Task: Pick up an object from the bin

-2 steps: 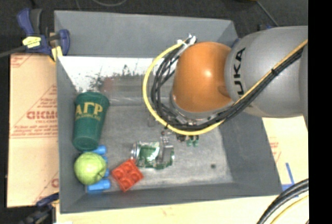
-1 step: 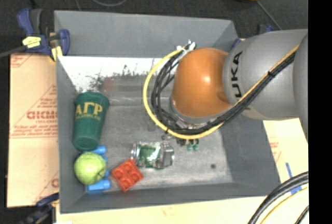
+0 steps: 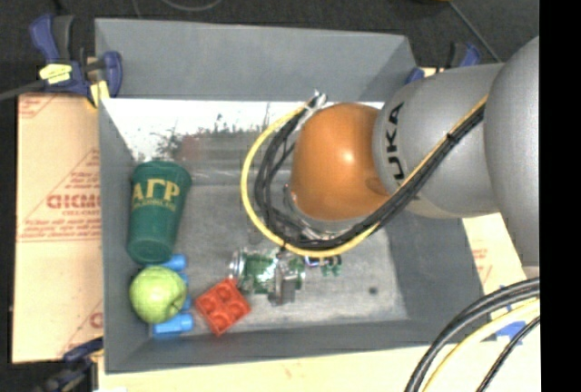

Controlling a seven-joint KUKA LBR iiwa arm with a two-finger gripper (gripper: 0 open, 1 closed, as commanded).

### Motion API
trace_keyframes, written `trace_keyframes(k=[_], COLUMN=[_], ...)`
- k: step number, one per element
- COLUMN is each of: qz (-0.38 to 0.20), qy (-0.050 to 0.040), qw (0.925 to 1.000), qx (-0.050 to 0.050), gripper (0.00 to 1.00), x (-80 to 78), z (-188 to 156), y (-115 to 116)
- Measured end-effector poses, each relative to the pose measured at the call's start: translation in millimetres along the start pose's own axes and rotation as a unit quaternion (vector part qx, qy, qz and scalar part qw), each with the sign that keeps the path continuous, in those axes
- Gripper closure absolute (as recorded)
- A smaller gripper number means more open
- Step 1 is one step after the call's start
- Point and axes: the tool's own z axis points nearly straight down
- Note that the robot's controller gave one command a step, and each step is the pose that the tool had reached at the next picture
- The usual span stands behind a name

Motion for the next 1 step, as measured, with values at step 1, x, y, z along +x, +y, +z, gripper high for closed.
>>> trace_keyframes(k=[1], qz=[0.053], qy=[-0.0014], qw=[0.9986], qx=[-0.002], gripper=[1.0], x=[-4.9], z=[7.4], y=[-5.8])
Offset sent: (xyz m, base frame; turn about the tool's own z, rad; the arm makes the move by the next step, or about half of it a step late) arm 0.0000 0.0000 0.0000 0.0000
